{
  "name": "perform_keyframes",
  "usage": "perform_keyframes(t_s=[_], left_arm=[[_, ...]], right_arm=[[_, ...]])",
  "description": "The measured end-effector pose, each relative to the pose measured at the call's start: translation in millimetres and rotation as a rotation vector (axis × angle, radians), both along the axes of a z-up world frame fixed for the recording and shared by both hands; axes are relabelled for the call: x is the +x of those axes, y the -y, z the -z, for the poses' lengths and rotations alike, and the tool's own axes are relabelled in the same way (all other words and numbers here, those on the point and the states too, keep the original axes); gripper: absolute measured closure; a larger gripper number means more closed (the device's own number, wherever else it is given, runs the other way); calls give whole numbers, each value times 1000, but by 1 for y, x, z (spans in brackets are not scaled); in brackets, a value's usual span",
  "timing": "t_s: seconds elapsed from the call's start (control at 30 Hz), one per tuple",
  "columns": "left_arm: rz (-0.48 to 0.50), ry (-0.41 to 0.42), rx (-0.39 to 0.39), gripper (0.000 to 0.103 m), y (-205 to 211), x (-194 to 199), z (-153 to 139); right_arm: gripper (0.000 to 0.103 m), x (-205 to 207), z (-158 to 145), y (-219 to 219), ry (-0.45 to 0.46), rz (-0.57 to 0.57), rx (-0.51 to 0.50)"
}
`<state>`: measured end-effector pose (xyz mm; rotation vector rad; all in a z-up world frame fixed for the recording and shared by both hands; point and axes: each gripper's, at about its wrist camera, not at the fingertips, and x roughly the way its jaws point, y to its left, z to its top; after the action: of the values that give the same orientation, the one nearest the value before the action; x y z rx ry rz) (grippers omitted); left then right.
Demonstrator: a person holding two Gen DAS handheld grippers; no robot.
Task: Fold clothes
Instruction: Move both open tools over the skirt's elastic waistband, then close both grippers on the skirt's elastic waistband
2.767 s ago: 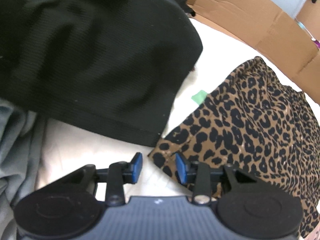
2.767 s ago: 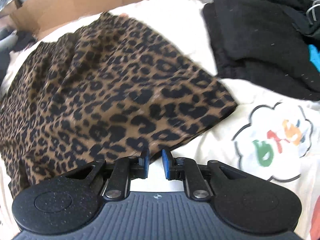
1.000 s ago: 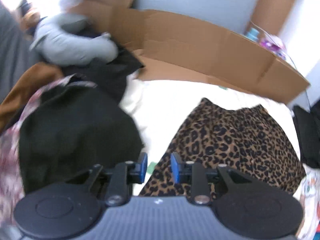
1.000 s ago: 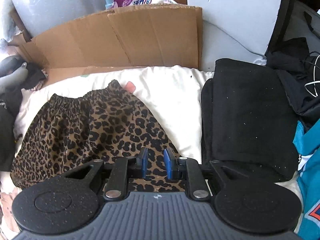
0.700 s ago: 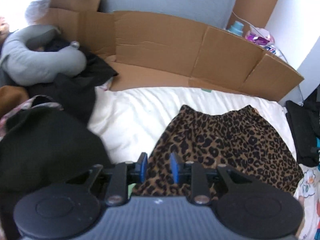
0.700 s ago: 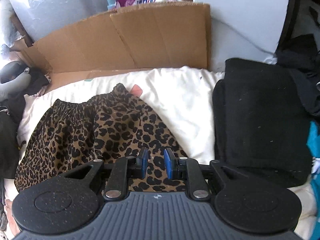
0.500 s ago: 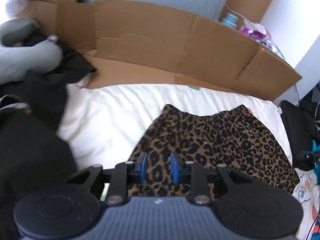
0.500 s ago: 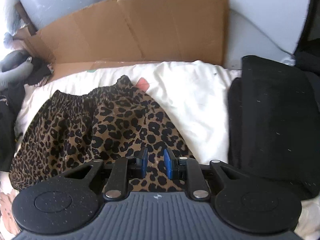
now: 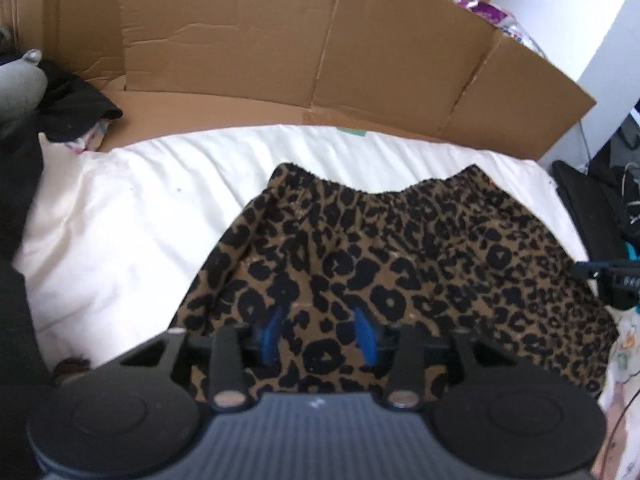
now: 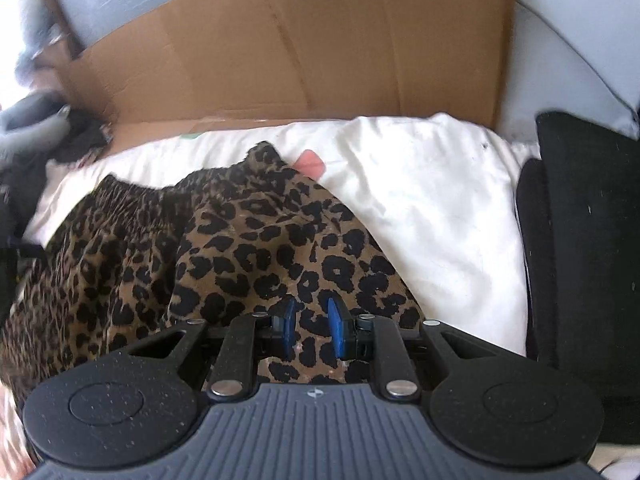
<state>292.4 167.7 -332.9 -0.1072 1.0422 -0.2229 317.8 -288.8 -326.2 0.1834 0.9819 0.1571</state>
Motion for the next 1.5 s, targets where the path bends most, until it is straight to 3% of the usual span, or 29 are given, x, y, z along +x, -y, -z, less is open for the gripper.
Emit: perform_keyframes(t_s=[0.13, 0.2, 0.3, 0.4, 0.47, 0.7, 0.83, 0.97, 1.03, 1.2, 1.33, 1.5], left_arm=[[-34, -8, 13, 63, -2, 2, 17], [-44, 3, 61, 63, -2, 2, 23], [-87, -23, 64, 65, -10, 6, 38], [-97, -19, 98, 79, -16, 6, 45], [-95, -22, 170, 100, -16, 8, 47], [-166, -42, 264, 100, -22, 9, 45], [-199, -64, 315, 100, -23, 4, 44], [-258, -108, 293, 96, -25, 2, 28], [-252, -99, 278, 91, -21, 3, 20], [-220, -69, 228, 91, -6, 6, 7], [-152, -33, 207, 91, 17, 11, 6], [-70, -3, 193, 83, 46, 21, 17]], right_arm=[[79, -1, 6, -9, -10, -75, -40], [79, 1, 17, -8, -39, -74, -57], [79, 1, 31, -5, -66, -71, -100], [79, 1, 37, 4, -68, -17, -138], [80, 2, 39, 11, -72, 9, -134], [88, 4, 42, 17, -88, 7, -161], [88, 3, 41, 12, -89, 5, -204], [86, 1, 33, 6, -78, 18, -227], [86, 1, 27, 5, -48, 21, -197], [85, 5, 17, -4, 15, 14, -141], [85, 15, 21, -14, 21, 0, -117], [84, 26, 34, -29, 3, -66, -113]])
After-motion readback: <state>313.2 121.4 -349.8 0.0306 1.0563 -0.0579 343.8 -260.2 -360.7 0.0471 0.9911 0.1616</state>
